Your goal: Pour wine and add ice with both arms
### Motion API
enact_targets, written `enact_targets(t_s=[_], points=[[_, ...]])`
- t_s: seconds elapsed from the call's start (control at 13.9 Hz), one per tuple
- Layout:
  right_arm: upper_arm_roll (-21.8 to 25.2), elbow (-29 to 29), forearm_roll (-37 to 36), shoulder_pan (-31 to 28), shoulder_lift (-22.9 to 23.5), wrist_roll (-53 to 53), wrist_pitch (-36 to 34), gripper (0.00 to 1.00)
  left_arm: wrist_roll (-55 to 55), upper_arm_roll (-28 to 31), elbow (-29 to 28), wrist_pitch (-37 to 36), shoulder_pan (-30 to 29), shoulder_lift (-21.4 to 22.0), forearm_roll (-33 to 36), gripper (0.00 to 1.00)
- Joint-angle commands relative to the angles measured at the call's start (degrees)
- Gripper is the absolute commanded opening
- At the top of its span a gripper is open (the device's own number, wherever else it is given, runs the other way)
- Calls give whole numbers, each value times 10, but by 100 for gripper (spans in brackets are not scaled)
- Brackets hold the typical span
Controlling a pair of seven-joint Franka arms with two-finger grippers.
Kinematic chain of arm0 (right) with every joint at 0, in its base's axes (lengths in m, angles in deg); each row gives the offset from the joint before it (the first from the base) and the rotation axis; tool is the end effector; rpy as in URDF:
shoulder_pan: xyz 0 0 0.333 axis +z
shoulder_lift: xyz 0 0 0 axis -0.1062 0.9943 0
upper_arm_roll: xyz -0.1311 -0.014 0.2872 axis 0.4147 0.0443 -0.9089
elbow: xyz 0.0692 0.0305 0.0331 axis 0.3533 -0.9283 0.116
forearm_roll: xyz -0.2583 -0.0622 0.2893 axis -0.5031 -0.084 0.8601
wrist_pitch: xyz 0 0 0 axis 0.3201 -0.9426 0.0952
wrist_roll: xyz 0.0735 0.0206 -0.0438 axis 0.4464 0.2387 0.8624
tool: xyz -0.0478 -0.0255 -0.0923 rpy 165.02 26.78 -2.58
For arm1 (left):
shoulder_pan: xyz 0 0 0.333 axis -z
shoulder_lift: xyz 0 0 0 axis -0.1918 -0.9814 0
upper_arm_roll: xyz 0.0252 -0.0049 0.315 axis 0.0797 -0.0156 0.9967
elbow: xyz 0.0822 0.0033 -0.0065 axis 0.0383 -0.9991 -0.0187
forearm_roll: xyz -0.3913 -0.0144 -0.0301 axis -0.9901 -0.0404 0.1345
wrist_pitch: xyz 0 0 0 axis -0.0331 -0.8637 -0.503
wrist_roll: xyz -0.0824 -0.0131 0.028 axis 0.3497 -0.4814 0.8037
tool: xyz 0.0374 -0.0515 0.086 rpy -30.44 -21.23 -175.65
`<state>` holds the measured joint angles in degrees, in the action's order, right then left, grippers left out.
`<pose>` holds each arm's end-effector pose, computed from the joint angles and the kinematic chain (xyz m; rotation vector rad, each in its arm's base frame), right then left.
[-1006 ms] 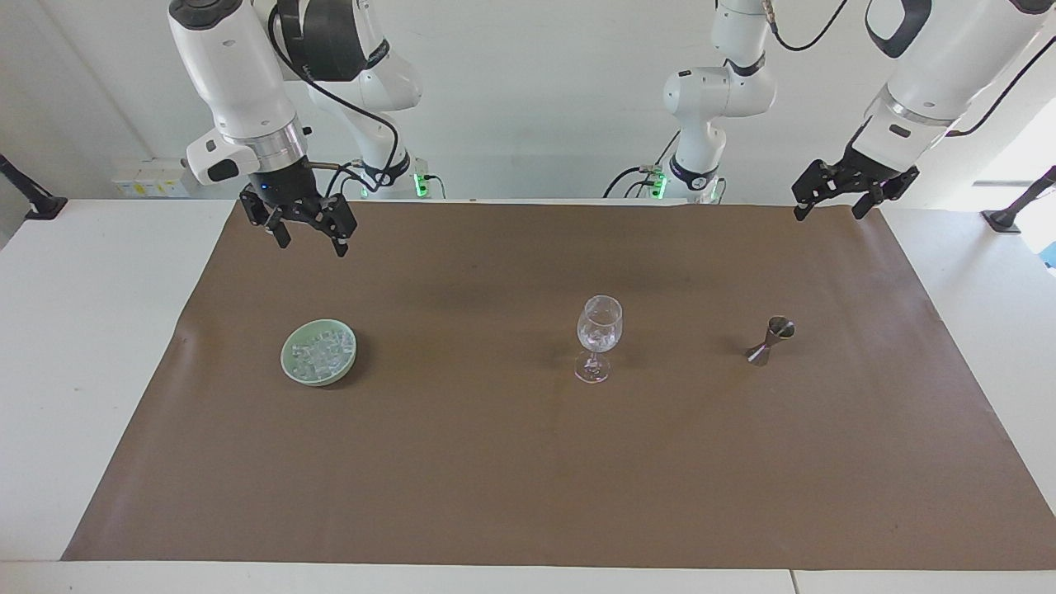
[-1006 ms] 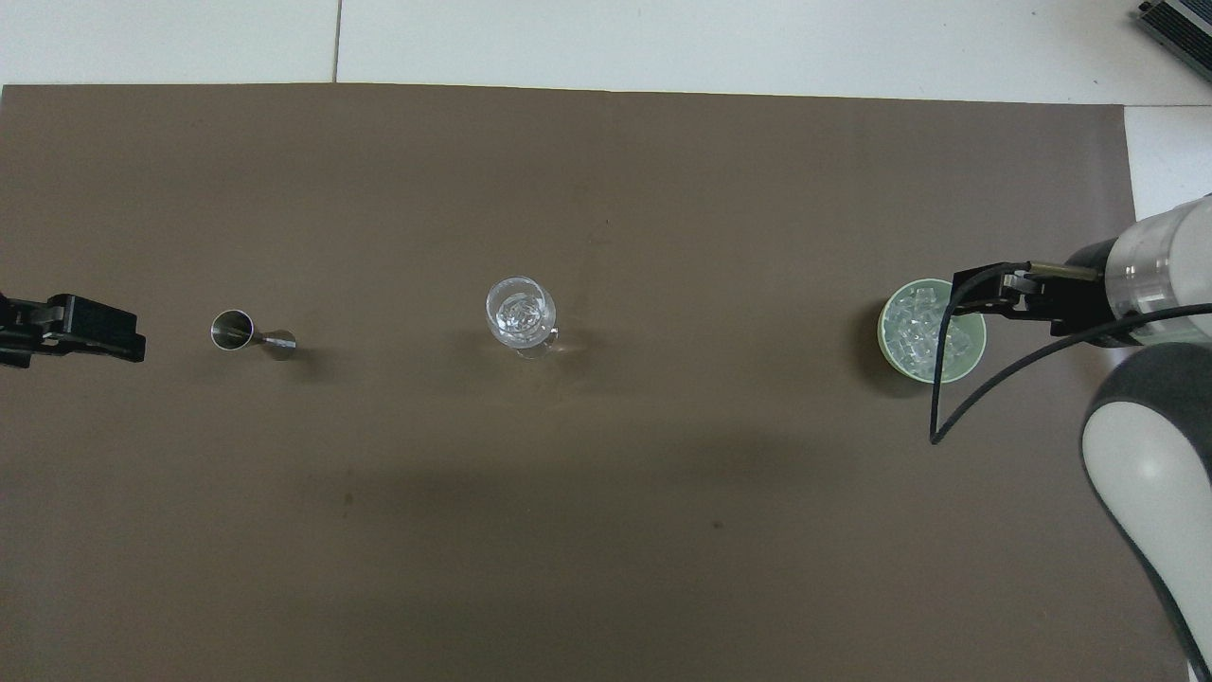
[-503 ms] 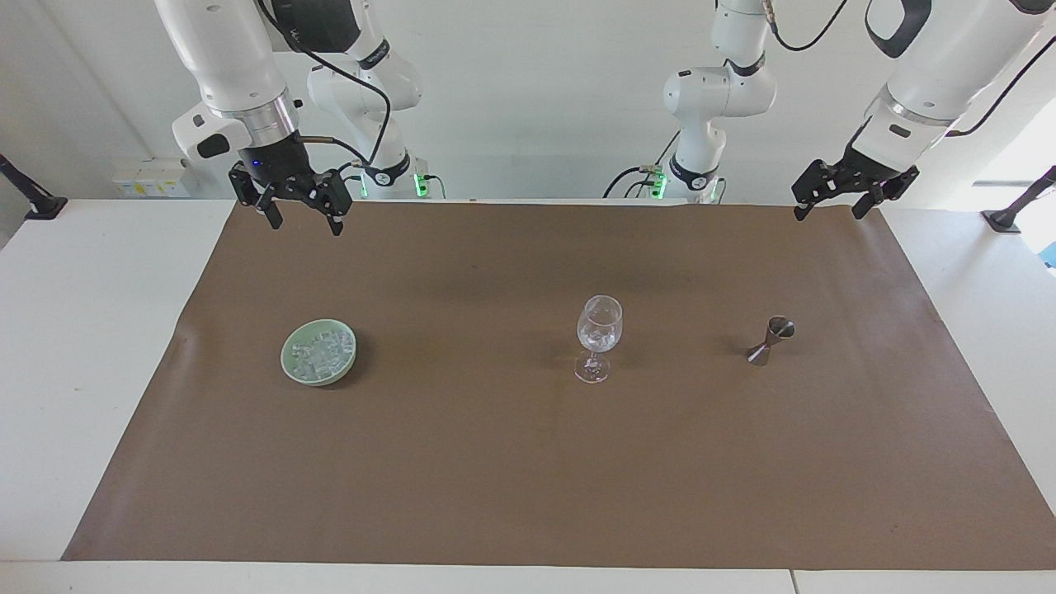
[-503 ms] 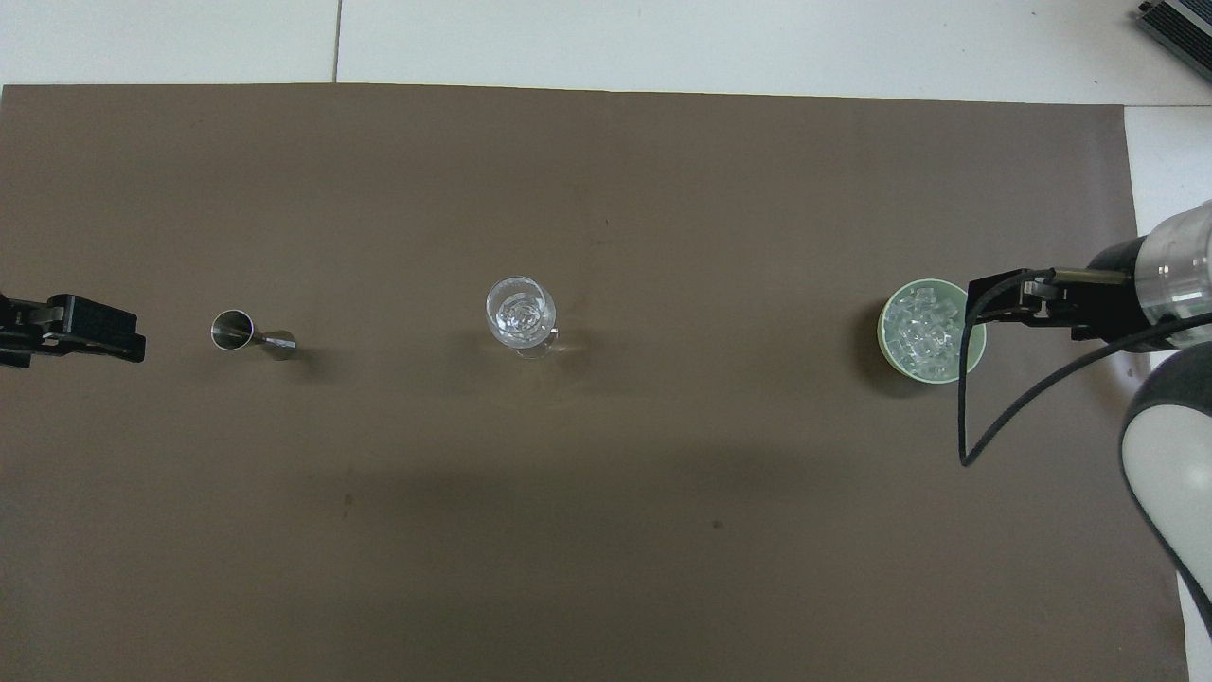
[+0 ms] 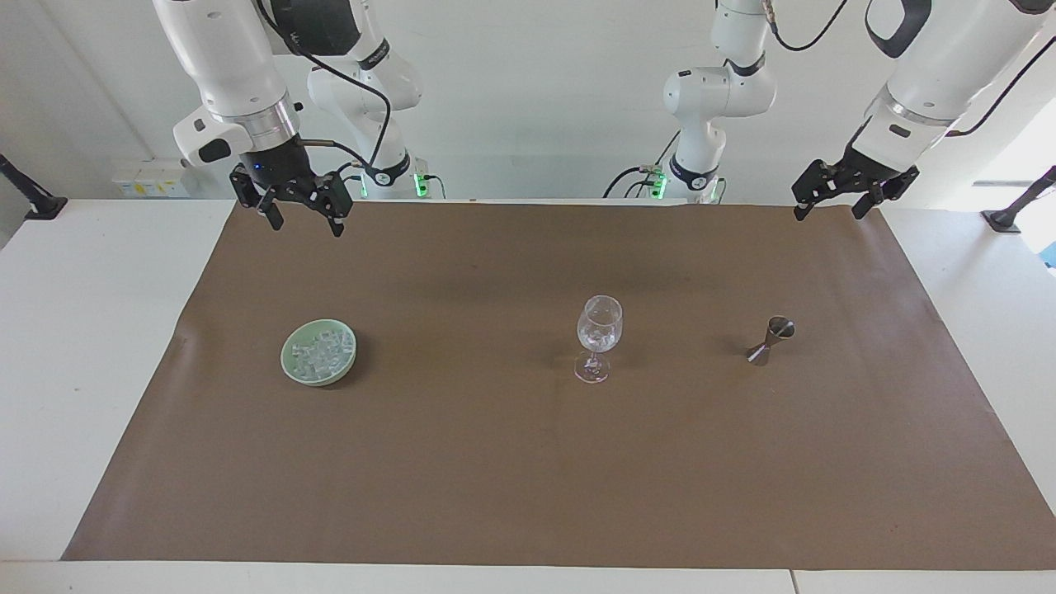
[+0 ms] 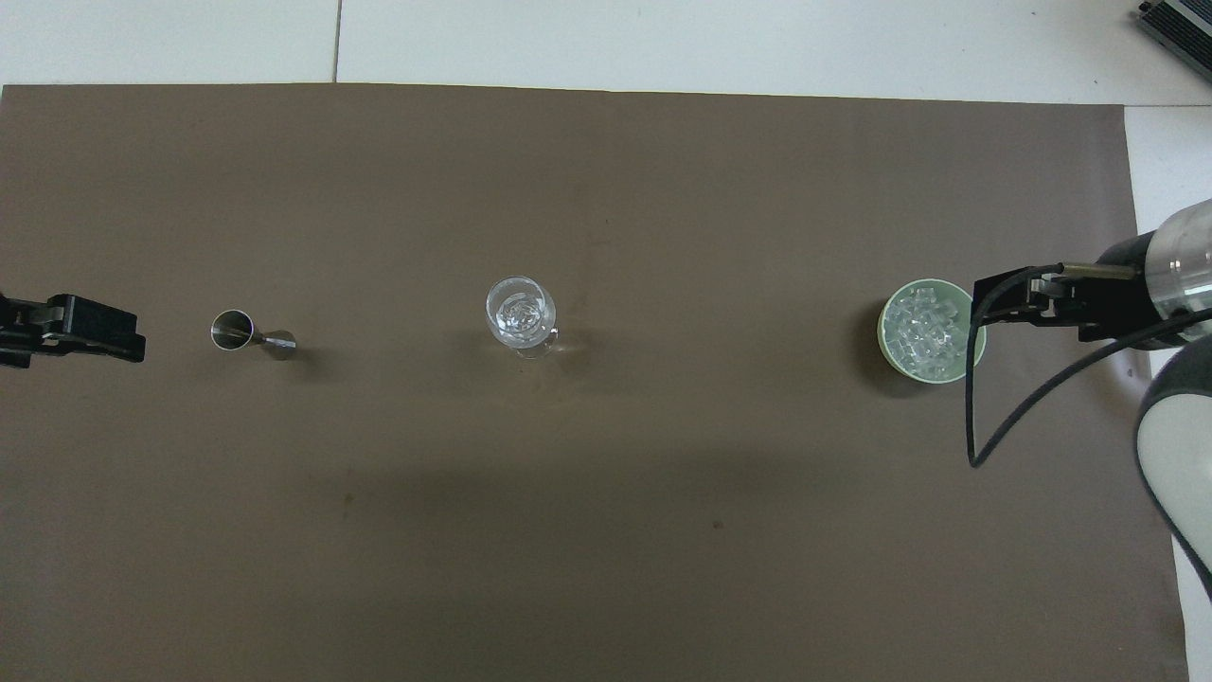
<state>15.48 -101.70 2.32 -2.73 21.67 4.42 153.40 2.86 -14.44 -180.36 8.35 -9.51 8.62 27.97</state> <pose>0.5412 0.0383 0.6127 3.1341 -0.2146 0.0196 0.5237 -0.0277 0.6266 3.1187 -0.0114 -0.1072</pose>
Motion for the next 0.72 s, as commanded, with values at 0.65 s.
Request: enact_targets(t_s=[0.65], points=[[-7,-8,10,-14,-3,28,-5,100,28,1,-25,30,12,17,9,100]])
